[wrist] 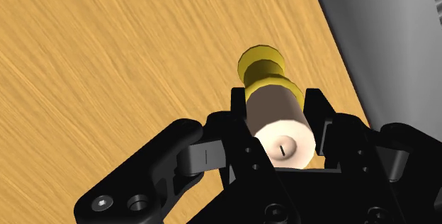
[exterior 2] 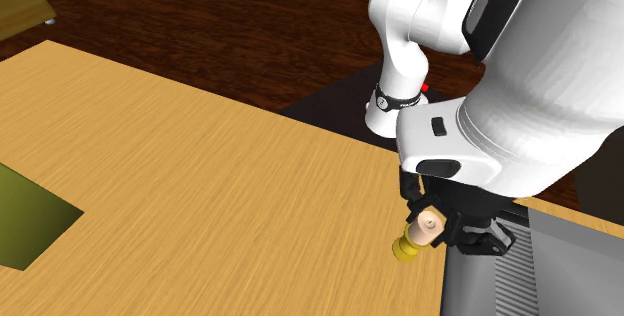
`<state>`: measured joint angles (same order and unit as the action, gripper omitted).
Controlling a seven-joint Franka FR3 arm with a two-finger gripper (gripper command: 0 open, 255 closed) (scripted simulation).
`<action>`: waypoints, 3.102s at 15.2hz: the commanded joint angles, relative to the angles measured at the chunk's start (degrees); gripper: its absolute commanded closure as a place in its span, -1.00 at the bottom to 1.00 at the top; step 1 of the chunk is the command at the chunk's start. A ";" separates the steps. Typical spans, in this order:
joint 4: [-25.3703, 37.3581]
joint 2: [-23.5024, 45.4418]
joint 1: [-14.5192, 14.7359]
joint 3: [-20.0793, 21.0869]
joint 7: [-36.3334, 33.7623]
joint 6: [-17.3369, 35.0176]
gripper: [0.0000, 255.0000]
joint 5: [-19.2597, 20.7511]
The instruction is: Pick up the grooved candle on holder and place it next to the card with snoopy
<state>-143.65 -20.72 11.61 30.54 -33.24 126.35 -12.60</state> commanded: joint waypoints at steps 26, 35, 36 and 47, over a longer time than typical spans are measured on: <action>16.15 -6.23 -0.13 -4.32 0.67 -22.25 1.00 0.79; 23.26 -5.91 -0.54 -5.22 0.37 -29.07 1.00 1.54; 24.11 -5.81 -0.60 -5.30 0.32 -29.82 1.00 1.62; 31.22 -4.50 -1.89 -7.88 2.63 -36.01 1.00 3.14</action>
<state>-112.32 -25.23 10.08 23.55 -31.85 90.38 -9.80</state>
